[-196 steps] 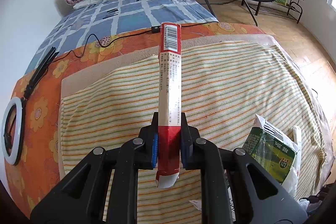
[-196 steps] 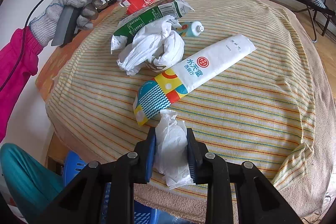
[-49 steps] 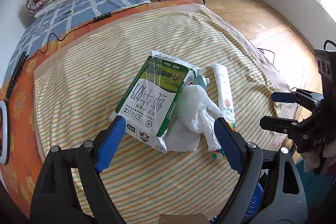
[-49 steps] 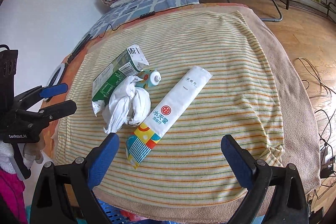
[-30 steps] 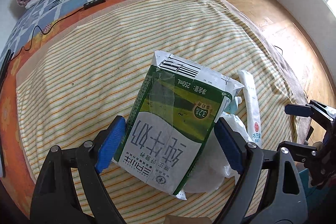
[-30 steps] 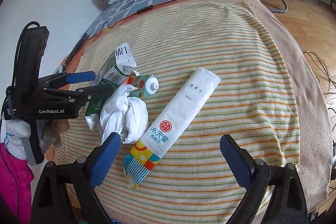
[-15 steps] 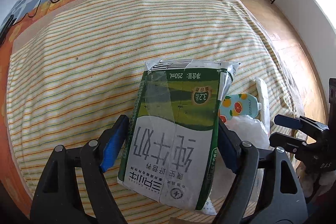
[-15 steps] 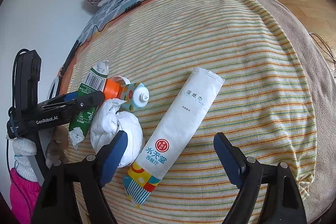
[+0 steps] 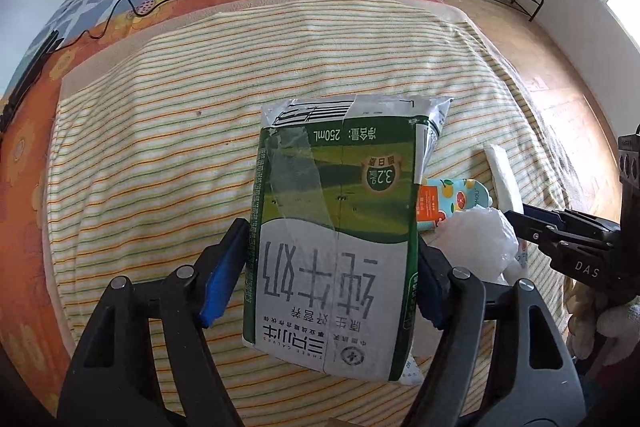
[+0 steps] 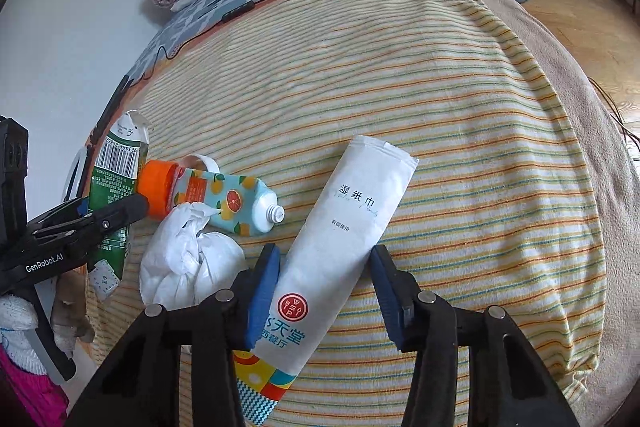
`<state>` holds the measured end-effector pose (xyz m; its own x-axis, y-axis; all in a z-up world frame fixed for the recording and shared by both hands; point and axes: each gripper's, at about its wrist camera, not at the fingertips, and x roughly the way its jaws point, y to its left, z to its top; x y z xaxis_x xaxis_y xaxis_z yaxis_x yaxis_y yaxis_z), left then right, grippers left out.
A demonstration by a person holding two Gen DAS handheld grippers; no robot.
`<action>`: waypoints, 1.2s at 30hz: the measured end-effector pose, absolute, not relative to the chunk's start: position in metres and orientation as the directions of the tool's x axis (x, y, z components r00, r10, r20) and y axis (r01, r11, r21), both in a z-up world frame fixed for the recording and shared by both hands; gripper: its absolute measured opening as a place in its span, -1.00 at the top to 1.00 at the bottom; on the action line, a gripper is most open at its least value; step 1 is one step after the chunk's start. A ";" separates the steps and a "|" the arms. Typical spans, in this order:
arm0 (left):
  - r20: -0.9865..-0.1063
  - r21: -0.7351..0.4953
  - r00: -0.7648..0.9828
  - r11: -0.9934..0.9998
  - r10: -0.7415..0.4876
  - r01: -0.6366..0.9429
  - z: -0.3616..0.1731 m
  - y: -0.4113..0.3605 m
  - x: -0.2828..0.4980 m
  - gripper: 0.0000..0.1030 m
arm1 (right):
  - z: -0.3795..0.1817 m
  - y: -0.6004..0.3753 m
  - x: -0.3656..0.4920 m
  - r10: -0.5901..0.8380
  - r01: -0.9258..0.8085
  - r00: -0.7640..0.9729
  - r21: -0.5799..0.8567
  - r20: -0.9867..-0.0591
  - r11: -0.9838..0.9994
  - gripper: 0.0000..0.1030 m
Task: Collect trash
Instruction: 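Grasp the green milk carton with the left gripper while the right gripper grasps the white wet-wipes pack, then carry the milk carton and wipes pack over the blue basket with both grippers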
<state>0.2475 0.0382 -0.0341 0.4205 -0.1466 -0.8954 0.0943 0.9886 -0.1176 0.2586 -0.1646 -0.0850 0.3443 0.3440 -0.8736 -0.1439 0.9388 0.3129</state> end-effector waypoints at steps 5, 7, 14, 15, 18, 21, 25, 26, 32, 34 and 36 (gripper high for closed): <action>-0.893 -0.071 0.437 0.993 -0.104 0.093 -0.029 0.044 0.234 -0.46 | -0.083 -0.168 0.262 0.358 -0.153 0.360 0.324 -0.861 0.933 0.61; -0.891 -0.058 0.445 0.994 -0.094 0.093 -0.026 0.045 0.228 -0.46 | -0.080 -0.176 0.257 0.367 -0.154 0.367 0.334 -0.855 0.930 0.69; -0.881 -0.029 0.469 0.996 -0.066 0.086 -0.013 0.050 0.203 -0.46 | -0.057 -0.180 0.246 0.386 -0.184 0.415 0.339 -0.824 0.922 0.70; -0.879 -0.032 0.472 0.996 -0.069 0.087 -0.010 0.050 0.198 -0.46 | -0.054 -0.180 0.244 0.393 -0.186 0.420 0.346 -0.818 0.920 0.70; -0.876 -0.025 0.479 0.996 -0.064 0.088 -0.005 0.049 0.181 -0.46 | -0.042 -0.182 0.237 0.413 -0.198 0.429 0.362 -0.803 0.911 0.70; -0.873 -0.028 0.483 0.996 -0.068 0.089 0.001 0.047 0.160 -0.46 | -0.033 -0.181 0.227 0.440 -0.220 0.424 0.381 -0.792 0.898 0.70; -0.868 -0.012 0.491 0.993 -0.067 0.114 0.010 0.039 0.129 -0.46 | -0.024 -0.178 0.206 0.482 -0.265 0.402 0.405 -0.779 0.875 0.70; -0.867 -0.010 0.494 0.993 -0.066 0.116 0.012 0.037 0.121 -0.46 | -0.021 -0.177 0.200 0.487 -0.280 0.399 0.403 -0.776 0.871 0.70; -0.867 -0.017 0.492 0.992 -0.076 0.125 0.019 0.030 0.071 -0.46 | -0.015 -0.168 0.155 0.505 -0.364 0.382 0.376 -0.774 0.852 0.70; -0.867 -0.021 0.491 0.992 -0.080 0.124 0.019 0.026 0.054 -0.46 | -0.016 -0.165 0.139 0.511 -0.384 0.369 0.374 -0.776 0.844 0.70; -0.868 -0.030 0.489 0.992 -0.087 0.123 0.018 0.023 0.038 -0.46 | -0.017 -0.164 0.122 0.515 -0.402 0.358 0.369 -0.779 0.838 0.70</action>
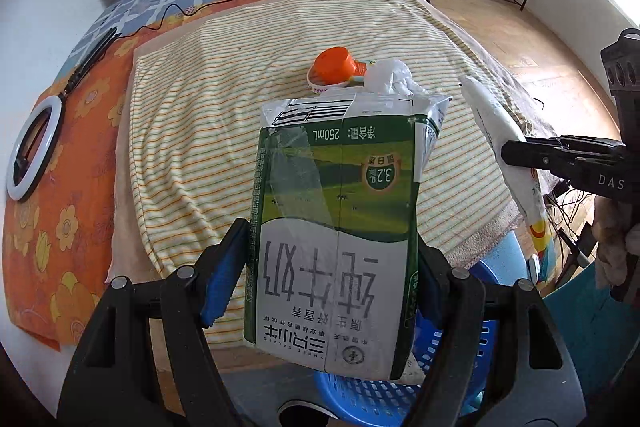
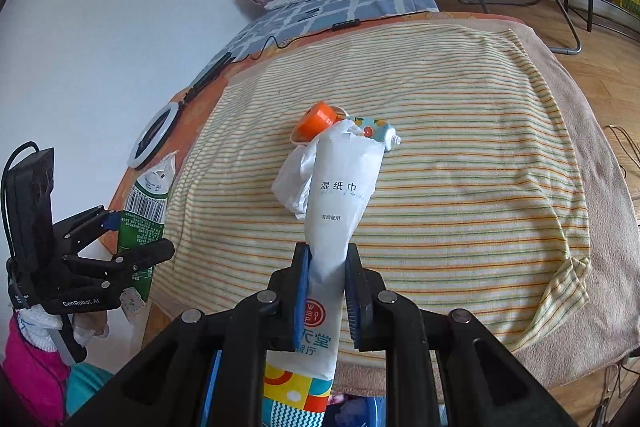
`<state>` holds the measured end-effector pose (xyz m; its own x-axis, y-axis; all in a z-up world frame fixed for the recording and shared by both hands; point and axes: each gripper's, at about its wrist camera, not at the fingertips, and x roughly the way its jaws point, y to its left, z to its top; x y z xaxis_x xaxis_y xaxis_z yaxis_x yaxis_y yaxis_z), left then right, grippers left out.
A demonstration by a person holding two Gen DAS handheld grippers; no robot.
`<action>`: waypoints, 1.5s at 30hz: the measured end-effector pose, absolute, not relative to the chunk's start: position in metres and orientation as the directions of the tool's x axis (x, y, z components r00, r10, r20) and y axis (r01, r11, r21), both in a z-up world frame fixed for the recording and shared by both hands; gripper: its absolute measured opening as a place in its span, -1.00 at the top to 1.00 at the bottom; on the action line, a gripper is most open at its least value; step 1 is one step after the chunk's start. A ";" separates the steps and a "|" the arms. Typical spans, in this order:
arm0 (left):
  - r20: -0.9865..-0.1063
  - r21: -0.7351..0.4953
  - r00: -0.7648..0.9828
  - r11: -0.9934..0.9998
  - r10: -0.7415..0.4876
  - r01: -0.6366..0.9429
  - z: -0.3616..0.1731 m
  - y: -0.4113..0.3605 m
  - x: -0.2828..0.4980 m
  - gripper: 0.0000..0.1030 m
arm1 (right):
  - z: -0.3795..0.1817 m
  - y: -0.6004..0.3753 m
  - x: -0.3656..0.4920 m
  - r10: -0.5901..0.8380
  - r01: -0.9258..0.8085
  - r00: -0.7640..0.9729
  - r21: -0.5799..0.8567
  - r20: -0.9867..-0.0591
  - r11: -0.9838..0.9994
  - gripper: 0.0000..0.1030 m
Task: Collect trash
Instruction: 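Carry the milk carton and wipes pack over the blue basket with both grippers, then open the right gripper to drop the wipes pack into the basket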
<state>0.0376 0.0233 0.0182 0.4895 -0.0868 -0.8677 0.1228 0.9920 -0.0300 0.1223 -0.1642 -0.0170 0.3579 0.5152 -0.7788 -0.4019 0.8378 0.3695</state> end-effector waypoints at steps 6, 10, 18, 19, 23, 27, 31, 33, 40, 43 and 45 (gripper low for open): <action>-0.874 -0.035 0.477 0.991 -0.094 0.130 0.009 0.008 -0.010 -0.46 | -0.021 -0.164 0.073 0.527 -0.455 0.317 0.361 -0.789 0.814 0.70; -0.878 -0.044 0.467 0.989 -0.105 0.140 0.001 -0.004 -0.037 -0.46 | -0.026 -0.166 0.043 0.530 -0.481 0.281 0.361 -0.800 0.799 0.70; -0.894 -0.073 0.427 0.986 -0.132 0.152 -0.023 -0.021 -0.077 -0.46 | -0.049 -0.156 -0.006 0.509 -0.539 0.202 0.339 -0.837 0.771 0.70; -0.898 -0.075 0.420 0.986 -0.132 0.151 -0.027 -0.021 -0.079 -0.46 | -0.053 -0.155 -0.010 0.506 -0.541 0.193 0.339 -0.840 0.770 0.70; -0.915 -0.085 0.380 0.985 -0.136 0.148 -0.048 -0.026 -0.089 -0.46 | -0.064 -0.153 -0.024 0.495 -0.551 0.163 0.337 -0.854 0.763 0.70; -0.930 -0.090 0.340 0.985 -0.137 0.151 -0.067 -0.029 -0.095 -0.46 | -0.078 -0.151 -0.037 0.477 -0.560 0.123 0.336 -0.870 0.757 0.70; -0.942 -0.081 0.310 0.984 -0.127 0.157 -0.082 -0.032 -0.095 -0.46 | -0.094 -0.147 -0.043 0.453 -0.566 0.086 0.331 -0.887 0.755 0.70; -0.947 -0.078 0.298 0.984 -0.123 0.159 -0.088 -0.033 -0.095 -0.46 | -0.100 -0.146 -0.043 0.449 -0.560 0.071 0.337 -0.891 0.757 0.70; -0.961 -0.077 0.249 0.982 -0.119 0.170 -0.106 -0.040 -0.092 -0.46 | -0.118 -0.149 -0.036 0.432 -0.539 0.048 0.340 -0.901 0.771 0.70; -0.965 -0.080 0.233 0.981 -0.120 0.174 -0.112 -0.044 -0.089 -0.46 | -0.125 -0.150 -0.031 0.427 -0.523 0.038 0.346 -0.903 0.779 0.70; -0.967 -0.082 0.224 0.981 -0.121 0.175 -0.115 -0.045 -0.086 -0.46 | -0.129 -0.150 -0.029 0.425 -0.513 0.030 0.351 -0.905 0.783 0.70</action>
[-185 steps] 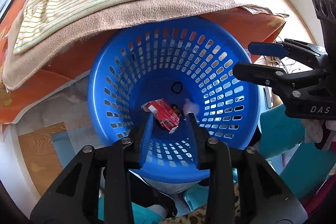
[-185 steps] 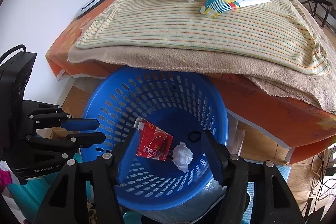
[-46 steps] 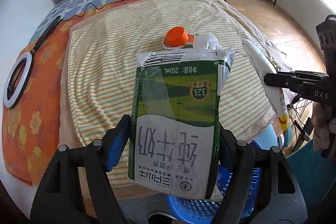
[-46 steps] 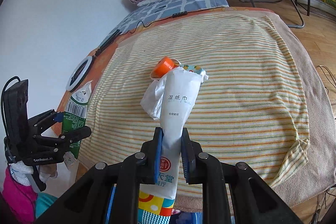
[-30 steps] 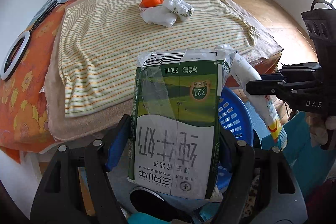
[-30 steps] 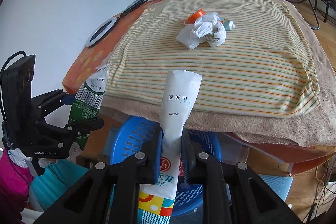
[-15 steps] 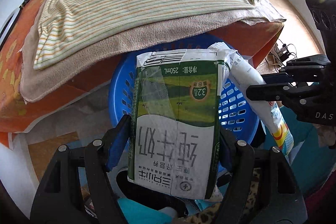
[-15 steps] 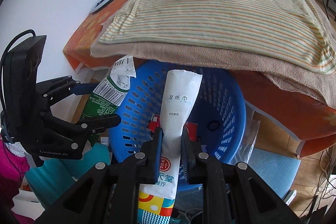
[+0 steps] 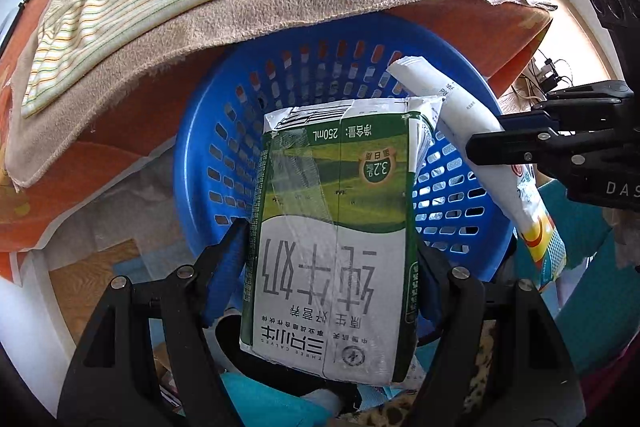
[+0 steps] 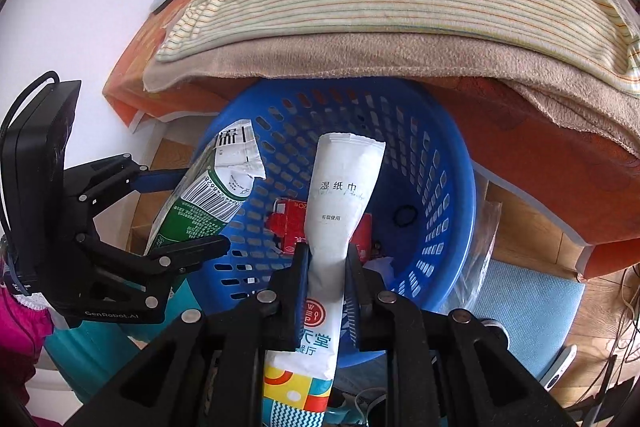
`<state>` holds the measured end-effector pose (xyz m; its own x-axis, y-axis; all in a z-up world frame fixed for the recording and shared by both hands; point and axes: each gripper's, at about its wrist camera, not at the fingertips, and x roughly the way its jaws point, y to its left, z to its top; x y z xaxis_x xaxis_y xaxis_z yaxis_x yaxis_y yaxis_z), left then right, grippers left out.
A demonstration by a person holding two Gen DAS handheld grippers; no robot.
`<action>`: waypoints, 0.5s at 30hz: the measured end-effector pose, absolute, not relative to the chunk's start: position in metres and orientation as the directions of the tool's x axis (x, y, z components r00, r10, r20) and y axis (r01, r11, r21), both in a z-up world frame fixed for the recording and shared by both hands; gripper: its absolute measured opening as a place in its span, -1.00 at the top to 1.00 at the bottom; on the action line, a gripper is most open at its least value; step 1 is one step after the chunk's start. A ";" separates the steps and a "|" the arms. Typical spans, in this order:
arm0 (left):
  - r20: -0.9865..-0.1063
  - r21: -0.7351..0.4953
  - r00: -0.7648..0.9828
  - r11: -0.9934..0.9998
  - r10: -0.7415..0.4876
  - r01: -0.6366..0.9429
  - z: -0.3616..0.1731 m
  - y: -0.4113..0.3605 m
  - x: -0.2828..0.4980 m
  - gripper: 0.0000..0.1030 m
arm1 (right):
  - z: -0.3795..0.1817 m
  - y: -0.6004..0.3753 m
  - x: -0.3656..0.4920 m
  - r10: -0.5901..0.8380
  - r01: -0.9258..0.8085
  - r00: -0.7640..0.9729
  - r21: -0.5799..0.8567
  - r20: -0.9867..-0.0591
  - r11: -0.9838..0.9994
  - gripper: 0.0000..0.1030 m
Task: Collect trash
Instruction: 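Open the right gripper to drop the wipes pack into the basket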
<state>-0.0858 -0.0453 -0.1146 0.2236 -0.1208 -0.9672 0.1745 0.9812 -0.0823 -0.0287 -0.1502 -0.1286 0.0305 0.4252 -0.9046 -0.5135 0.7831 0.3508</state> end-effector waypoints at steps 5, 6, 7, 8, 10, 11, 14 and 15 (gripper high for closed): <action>-0.971 -0.077 0.210 0.982 -0.113 0.174 -0.121 -0.048 -0.080 -0.46 | -0.136 -0.153 -0.019 0.424 -0.488 0.016 0.363 -0.905 0.793 0.70; -0.972 -0.078 0.207 0.982 -0.114 0.173 -0.122 -0.048 -0.078 -0.46 | -0.137 -0.154 -0.017 0.424 -0.483 0.014 0.365 -0.906 0.796 0.70; -0.972 -0.079 0.205 0.982 -0.114 0.173 -0.123 -0.048 -0.077 -0.47 | -0.139 -0.154 -0.016 0.422 -0.478 0.012 0.365 -0.907 0.799 0.70; -0.972 -0.080 0.203 0.982 -0.115 0.174 -0.124 -0.049 -0.076 -0.47 | -0.140 -0.155 -0.015 0.421 -0.473 0.010 0.367 -0.907 0.801 0.70; -0.974 -0.082 0.195 0.981 -0.117 0.178 -0.125 -0.050 -0.075 -0.47 | -0.141 -0.157 -0.013 0.419 -0.465 0.008 0.367 -0.908 0.806 0.69; -0.974 -0.081 0.193 0.980 -0.116 0.180 -0.126 -0.051 -0.074 -0.47 | -0.142 -0.158 -0.012 0.419 -0.461 0.007 0.369 -0.908 0.807 0.68; -0.976 -0.068 0.190 0.980 -0.103 0.186 -0.128 -0.051 -0.072 -0.47 | -0.143 -0.159 -0.009 0.417 -0.450 0.011 0.367 -0.909 0.814 0.59; -0.977 -0.065 0.189 0.980 -0.100 0.187 -0.128 -0.052 -0.072 -0.49 | -0.143 -0.160 -0.008 0.415 -0.447 0.014 0.366 -0.910 0.816 0.52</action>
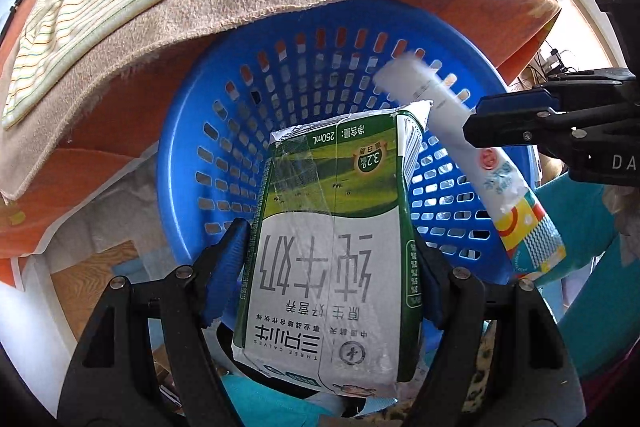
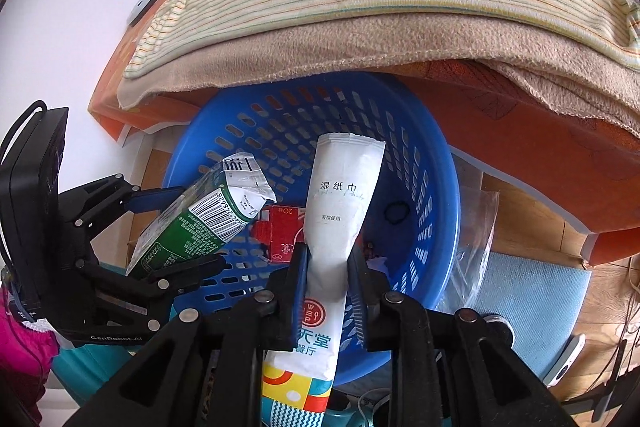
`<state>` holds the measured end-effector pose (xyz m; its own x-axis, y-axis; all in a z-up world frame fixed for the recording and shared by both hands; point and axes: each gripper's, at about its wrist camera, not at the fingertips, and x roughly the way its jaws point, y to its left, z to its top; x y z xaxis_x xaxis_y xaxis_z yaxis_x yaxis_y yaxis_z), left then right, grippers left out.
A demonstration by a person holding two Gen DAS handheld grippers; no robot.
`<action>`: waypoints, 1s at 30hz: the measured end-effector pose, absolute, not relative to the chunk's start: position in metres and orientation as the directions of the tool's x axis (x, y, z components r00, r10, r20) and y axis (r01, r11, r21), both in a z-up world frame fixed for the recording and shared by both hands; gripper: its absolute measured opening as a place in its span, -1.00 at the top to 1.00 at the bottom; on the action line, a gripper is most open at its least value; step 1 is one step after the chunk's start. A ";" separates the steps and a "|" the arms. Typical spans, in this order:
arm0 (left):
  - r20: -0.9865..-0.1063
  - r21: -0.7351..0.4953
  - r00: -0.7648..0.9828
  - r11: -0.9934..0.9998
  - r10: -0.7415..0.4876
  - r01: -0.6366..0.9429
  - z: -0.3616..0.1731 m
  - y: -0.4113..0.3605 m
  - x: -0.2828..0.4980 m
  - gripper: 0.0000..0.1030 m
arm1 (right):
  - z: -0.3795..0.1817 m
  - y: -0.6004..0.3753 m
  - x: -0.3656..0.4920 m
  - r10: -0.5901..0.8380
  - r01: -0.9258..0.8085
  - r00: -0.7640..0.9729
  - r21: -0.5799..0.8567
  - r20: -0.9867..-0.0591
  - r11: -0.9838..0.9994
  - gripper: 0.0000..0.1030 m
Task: Collect trash
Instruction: 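Open the right gripper to drop the wipes pack into the basket, then open the left gripper to drop the milk carton into the basket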
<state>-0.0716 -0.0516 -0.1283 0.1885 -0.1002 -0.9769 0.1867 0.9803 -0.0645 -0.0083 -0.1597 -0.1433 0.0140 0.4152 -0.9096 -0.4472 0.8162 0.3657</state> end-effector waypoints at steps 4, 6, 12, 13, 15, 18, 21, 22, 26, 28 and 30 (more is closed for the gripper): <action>-0.981 -0.056 0.173 0.982 -0.088 0.183 -0.133 -0.053 -0.070 -0.50 | -0.143 -0.163 -0.004 0.411 -0.431 0.022 0.362 -0.911 0.826 0.15; -0.982 -0.055 0.168 0.982 -0.086 0.179 -0.135 -0.052 -0.070 -0.51 | -0.143 -0.163 -0.004 0.409 -0.428 0.028 0.359 -0.912 0.829 0.03; -0.983 -0.043 0.171 0.984 -0.073 0.172 -0.137 -0.052 -0.068 -0.51 | -0.141 -0.164 -0.002 0.398 -0.429 0.037 0.345 -0.917 0.835 -0.04; -0.982 -0.044 0.172 0.984 -0.075 0.175 -0.137 -0.052 -0.069 -0.51 | -0.141 -0.164 -0.002 0.397 -0.428 0.037 0.345 -0.917 0.836 -0.04; -0.982 -0.035 0.177 0.982 -0.068 0.186 -0.138 -0.051 -0.070 -0.51 | -0.142 -0.165 -0.001 0.401 -0.425 0.033 0.350 -0.916 0.834 -0.05; -0.981 -0.030 0.182 0.981 -0.066 0.192 -0.138 -0.053 -0.071 -0.51 | -0.139 -0.166 -0.001 0.422 -0.424 0.033 0.369 -0.906 0.827 -0.05; -0.979 -0.033 0.190 0.980 -0.072 0.197 -0.137 -0.052 -0.072 -0.51 | -0.137 -0.165 0.000 0.431 -0.430 0.036 0.376 -0.902 0.821 -0.05; -0.978 -0.039 0.193 0.979 -0.079 0.199 -0.136 -0.052 -0.072 -0.51 | -0.136 -0.164 0.000 0.434 -0.430 0.035 0.379 -0.900 0.820 -0.05; -0.972 -0.060 0.210 0.974 -0.107 0.218 -0.127 -0.055 -0.072 -0.51 | -0.134 -0.159 0.000 0.445 -0.439 0.033 0.387 -0.895 0.811 -0.05; -0.969 -0.064 0.218 0.971 -0.116 0.231 -0.124 -0.057 -0.073 -0.51 | -0.134 -0.156 -0.001 0.446 -0.443 0.032 0.388 -0.894 0.808 -0.05; -0.967 -0.070 0.222 0.969 -0.125 0.237 -0.121 -0.060 -0.074 -0.51 | -0.133 -0.155 0.000 0.448 -0.446 0.034 0.387 -0.894 0.807 -0.04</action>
